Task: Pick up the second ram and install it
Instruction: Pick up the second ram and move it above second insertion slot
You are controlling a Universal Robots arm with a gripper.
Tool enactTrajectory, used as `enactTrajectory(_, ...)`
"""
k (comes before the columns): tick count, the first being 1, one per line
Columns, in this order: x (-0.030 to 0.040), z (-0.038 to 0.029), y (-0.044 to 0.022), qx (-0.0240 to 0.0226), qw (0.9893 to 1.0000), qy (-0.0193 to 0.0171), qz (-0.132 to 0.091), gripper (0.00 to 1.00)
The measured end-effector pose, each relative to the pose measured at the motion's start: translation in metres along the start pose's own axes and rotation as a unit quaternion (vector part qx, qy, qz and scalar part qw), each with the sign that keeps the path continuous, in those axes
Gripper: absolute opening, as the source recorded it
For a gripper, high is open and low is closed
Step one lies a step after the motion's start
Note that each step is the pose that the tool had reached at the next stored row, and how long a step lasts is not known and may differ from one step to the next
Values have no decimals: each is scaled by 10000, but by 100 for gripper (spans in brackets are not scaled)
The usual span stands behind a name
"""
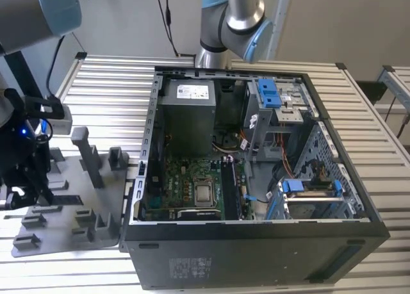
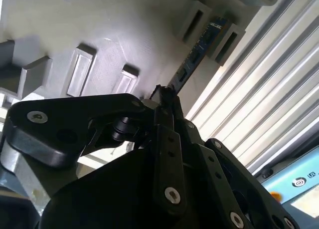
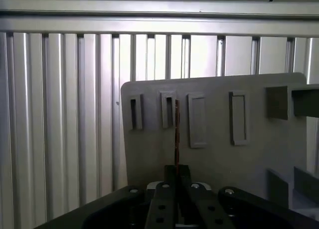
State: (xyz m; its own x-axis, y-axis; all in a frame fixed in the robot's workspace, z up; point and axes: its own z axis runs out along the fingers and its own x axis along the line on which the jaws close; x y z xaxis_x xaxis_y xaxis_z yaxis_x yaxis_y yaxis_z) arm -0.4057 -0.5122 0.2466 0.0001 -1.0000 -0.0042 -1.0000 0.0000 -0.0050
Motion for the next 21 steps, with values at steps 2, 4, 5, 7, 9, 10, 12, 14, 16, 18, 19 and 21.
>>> enactTrajectory(2, 0, -33, 0, -1, 10000, 1, 0, 14)
enactTrajectory(4, 0, -67, 0, -1, 10000, 1, 0, 14)
enactTrajectory(5, 0, -88, 0, -1, 10000, 1, 0, 14)
enactTrajectory(7, 0, -134, -1, 0, 10000, 0, 0, 14)
enactTrajectory(9, -1, -180, -1, 0, 10000, 0, 0, 14)
enactTrajectory(10, -1, -199, -1, -1, 10000, 1, 0, 14)
enactTrajectory(12, -1, -241, -1, 0, 10000, 0, 0, 14)
enactTrajectory(14, -1, -285, -1, 0, 10000, 0, 0, 14)
enactTrajectory(16, -1, -318, -2, -1, 10000, 0, 0, 14)
enactTrajectory(18, -1, -350, -2, 0, 10000, 0, 0, 14)
enactTrajectory(19, -1, -365, -2, 0, 10000, 0, 0, 14)
enactTrajectory(21, -2, -401, -2, -1, 10000, 0, 0, 14)
